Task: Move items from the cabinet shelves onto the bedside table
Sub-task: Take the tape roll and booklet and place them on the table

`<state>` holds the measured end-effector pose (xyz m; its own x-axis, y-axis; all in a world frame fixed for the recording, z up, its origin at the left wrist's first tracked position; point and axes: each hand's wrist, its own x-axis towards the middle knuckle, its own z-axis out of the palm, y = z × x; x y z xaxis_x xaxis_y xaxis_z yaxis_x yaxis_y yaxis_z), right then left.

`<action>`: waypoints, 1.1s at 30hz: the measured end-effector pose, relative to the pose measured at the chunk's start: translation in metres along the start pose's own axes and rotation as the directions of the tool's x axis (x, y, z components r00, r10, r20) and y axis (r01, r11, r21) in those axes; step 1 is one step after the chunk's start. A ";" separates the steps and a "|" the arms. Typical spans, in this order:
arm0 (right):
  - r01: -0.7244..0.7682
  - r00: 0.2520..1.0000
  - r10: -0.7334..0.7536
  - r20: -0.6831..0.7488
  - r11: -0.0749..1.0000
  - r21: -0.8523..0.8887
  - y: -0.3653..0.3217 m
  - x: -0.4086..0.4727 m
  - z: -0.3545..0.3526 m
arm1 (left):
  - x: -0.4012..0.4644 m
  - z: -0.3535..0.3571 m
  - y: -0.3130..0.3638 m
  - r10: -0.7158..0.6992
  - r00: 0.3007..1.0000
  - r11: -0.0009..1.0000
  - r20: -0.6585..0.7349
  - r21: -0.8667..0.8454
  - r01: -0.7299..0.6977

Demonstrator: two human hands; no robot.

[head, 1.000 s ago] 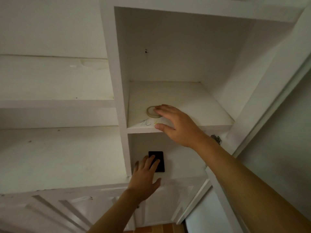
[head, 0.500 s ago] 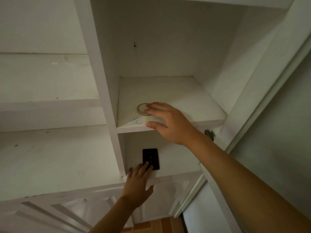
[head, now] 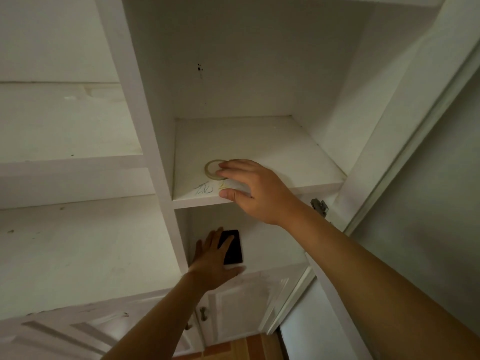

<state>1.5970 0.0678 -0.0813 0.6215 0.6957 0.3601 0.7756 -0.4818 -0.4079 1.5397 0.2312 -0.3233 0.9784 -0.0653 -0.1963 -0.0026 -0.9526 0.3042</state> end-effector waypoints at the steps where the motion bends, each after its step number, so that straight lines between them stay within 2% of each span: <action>1: 0.001 1.000 -0.001 0.000 1.000 -0.001 0.000 0.000 0.000 | 0.002 0.001 -0.002 0.002 1.000 1.000 0.013 0.004 -0.002; 9: -0.012 1.000 0.012 -0.016 1.000 -0.002 0.001 0.000 0.002 | -0.012 0.019 -0.005 0.076 0.993 0.997 -0.089 0.036 -0.073; 13: -0.018 0.999 0.019 -0.033 1.000 0.007 0.001 0.000 0.004 | -0.029 0.029 -0.004 0.129 0.967 0.992 -0.222 0.009 -0.130; 18: -0.051 0.998 0.052 -0.026 0.998 0.033 -0.002 -0.001 0.002 | -0.036 0.029 -0.003 0.106 0.977 0.994 -0.186 0.013 -0.106; 21: -0.097 0.995 0.097 0.005 0.995 0.039 -0.006 -0.001 -0.002 | -0.036 0.028 -0.001 0.088 0.981 0.995 -0.176 -0.033 -0.095; 25: -0.146 0.989 0.145 0.017 0.987 0.067 -0.009 0.000 -0.004 | -0.037 0.022 0.004 0.061 0.971 0.988 -0.231 -0.124 -0.091; 30: -0.188 0.977 0.203 -0.068 0.965 0.184 -0.013 0.001 -0.003 | -0.056 0.018 0.014 0.011 0.966 0.966 -0.257 -0.248 -0.077; 33: -0.192 0.968 0.213 -0.130 0.969 0.154 -0.015 0.004 0.003 | -0.071 0.013 0.024 0.007 0.945 0.947 -0.328 -0.302 -0.111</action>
<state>1.5873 0.0793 -0.0763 0.7814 0.5018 0.3709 0.6150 -0.5186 -0.5940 1.4670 0.2096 -0.3142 0.9921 0.0294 0.1219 -0.0488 -0.8050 0.5913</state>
